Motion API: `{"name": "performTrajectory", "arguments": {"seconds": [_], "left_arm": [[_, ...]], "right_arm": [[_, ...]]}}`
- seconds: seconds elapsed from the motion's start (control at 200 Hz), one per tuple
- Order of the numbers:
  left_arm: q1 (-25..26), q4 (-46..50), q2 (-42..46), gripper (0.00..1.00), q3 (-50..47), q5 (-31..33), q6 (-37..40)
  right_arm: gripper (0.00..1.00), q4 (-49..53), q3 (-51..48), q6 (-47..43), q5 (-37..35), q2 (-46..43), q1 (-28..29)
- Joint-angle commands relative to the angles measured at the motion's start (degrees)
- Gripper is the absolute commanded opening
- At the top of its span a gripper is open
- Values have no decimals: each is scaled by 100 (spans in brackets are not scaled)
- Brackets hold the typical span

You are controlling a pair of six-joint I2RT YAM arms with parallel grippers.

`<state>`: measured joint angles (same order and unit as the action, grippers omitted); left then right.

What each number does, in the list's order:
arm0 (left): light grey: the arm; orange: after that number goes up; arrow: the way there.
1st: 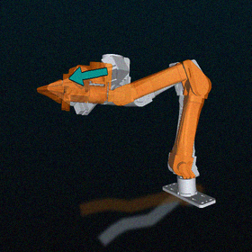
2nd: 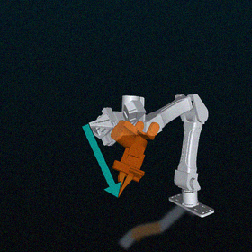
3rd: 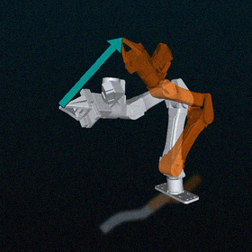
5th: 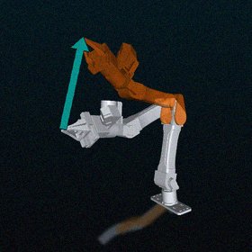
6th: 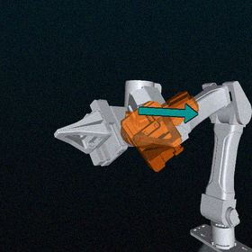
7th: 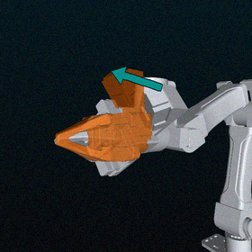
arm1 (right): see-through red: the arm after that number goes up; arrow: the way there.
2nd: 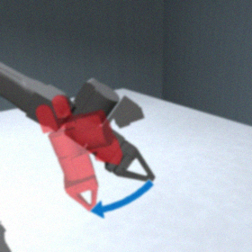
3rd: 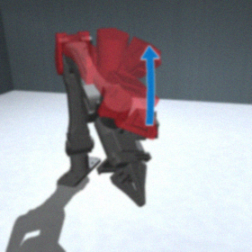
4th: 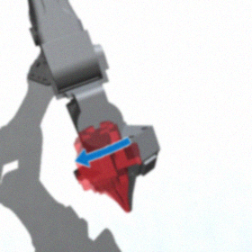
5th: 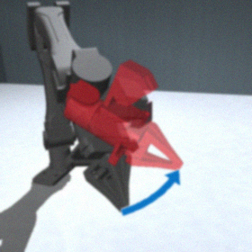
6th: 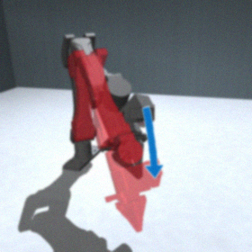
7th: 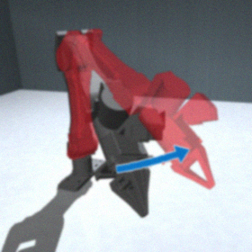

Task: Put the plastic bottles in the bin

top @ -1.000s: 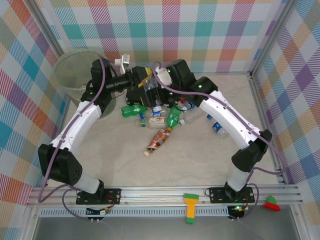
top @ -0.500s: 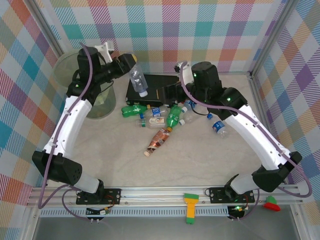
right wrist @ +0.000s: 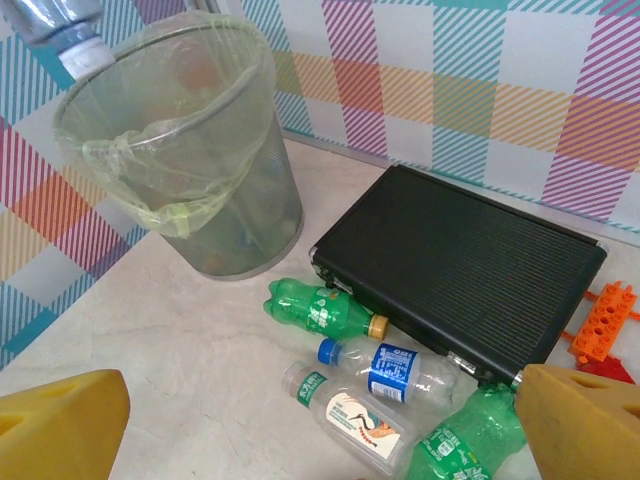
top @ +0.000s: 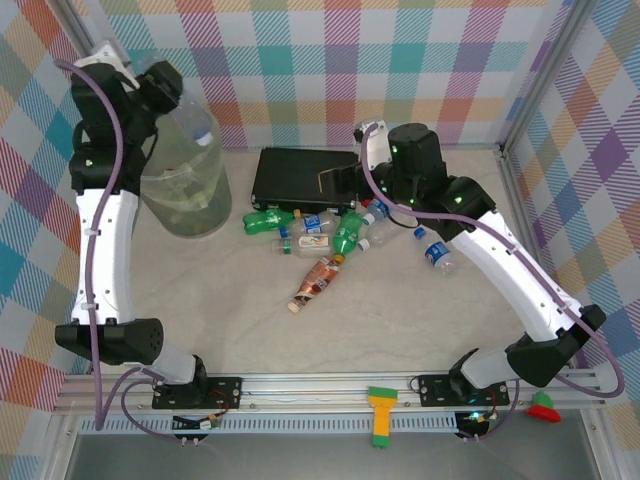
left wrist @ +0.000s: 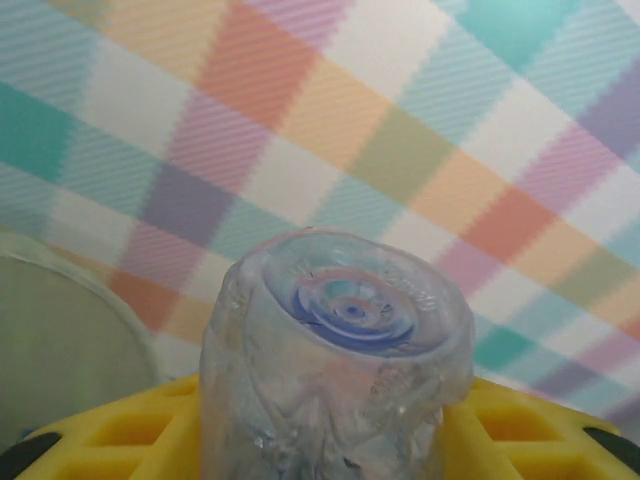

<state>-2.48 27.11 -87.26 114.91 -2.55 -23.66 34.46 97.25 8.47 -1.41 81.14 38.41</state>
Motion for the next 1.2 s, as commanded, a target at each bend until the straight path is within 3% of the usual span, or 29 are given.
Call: {"name": "performTrajectory", "arguments": {"seconds": [0.0,0.285,0.615,0.915,1.075,1.195], "left_arm": [[-247,68,-256,48,219,670,458],[-456,-555,-778,48,274,1634,1384],[-499,-1903,-1439,48,-236,2042,1821],[-647,-2269,-2166,48,-188,1986,1769],[-669,-2258,-2326,51,-188,1949,1769],[-683,-2180,-2312,66,-173,1884,1713]], "right_arm": [[99,-427,-64,-97,227,-151,-96],[99,-642,-18,-92,617,27,-184],[99,-528,203,-18,929,343,-329],[99,-328,486,1,1055,524,-488],[99,-250,540,5,1054,543,-519],[99,-212,524,5,1055,534,-537]]}}
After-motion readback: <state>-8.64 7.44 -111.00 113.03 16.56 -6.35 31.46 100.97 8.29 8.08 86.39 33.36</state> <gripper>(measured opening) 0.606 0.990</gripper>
